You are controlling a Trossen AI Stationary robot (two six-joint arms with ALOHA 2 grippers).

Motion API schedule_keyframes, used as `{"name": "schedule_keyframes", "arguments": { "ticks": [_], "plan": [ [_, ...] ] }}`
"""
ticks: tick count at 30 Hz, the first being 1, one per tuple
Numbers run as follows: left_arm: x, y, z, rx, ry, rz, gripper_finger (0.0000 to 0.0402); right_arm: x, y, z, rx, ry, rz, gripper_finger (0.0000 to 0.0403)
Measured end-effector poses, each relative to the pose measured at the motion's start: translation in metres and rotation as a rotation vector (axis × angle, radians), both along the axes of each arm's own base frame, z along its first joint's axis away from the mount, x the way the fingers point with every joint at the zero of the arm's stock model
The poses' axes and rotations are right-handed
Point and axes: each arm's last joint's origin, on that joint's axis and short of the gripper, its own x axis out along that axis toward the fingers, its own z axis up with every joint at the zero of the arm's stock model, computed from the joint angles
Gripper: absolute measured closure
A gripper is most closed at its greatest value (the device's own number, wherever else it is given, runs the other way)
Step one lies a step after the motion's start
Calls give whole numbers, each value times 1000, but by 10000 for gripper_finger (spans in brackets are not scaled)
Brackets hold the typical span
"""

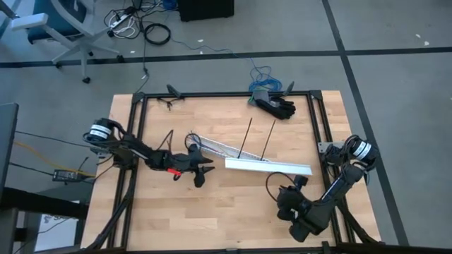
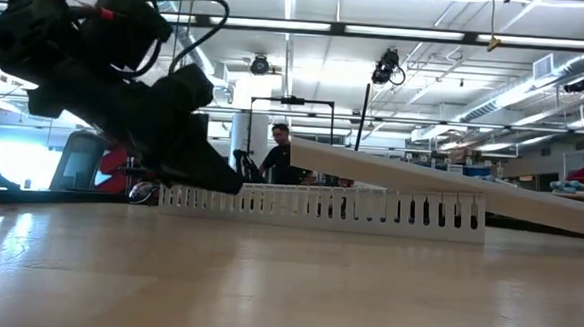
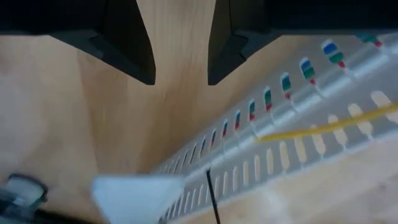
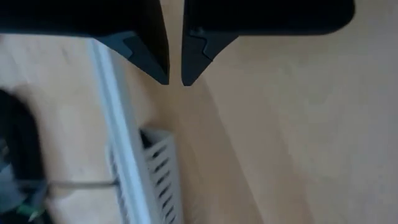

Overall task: Ziptie cables
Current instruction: Close the white cable duct lid

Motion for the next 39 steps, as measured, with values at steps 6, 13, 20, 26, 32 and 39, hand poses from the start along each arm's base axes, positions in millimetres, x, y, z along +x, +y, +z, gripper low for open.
{"name": "schedule_keyframes", "arguments": {
  "ticks": [6,13,20,26,32,39],
  "plan": [
    [7,-3,-10,-27,43,-62,244,2,-8,4,-116,19,54,338],
    [11,-6,-1,-58,-27,-119,244,10,-22,-5,-133,51,22,280],
    [12,-5,-1,-57,-25,-113,244,15,-38,-15,-153,97,-11,223],
    [12,-5,-1,-57,-24,-112,244,17,-51,-32,-115,173,-11,230],
    [11,-5,-2,-57,-23,-110,244,19,-58,-39,-114,185,1,325],
    [11,-5,-2,-56,-23,-111,244,12,-63,-19,-108,249,11,387]
  ]
}}
